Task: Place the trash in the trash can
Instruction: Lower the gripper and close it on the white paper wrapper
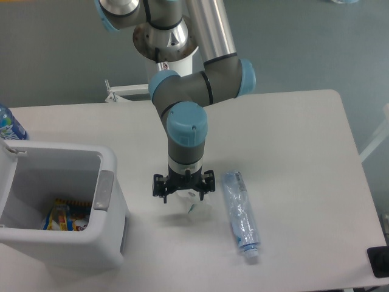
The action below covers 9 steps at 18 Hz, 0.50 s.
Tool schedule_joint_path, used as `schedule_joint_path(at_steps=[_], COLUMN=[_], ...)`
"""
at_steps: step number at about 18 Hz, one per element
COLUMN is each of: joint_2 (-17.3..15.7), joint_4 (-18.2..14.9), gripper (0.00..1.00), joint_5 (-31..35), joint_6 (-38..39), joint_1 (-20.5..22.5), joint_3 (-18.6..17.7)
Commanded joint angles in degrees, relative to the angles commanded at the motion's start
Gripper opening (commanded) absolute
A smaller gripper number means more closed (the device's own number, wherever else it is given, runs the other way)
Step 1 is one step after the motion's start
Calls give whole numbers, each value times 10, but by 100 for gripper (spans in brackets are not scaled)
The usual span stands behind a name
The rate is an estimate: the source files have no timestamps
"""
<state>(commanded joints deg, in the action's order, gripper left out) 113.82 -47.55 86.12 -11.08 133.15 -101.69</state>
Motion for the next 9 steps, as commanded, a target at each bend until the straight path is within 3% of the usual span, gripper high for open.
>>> schedule_joint_path(at_steps=[4, 9], joint_2=[11, 11], joint_4=[0, 0], gripper=[100, 95], joint_5=[61, 66], joint_6=[14, 20], joint_1=[-11, -11], joint_3=[4, 5])
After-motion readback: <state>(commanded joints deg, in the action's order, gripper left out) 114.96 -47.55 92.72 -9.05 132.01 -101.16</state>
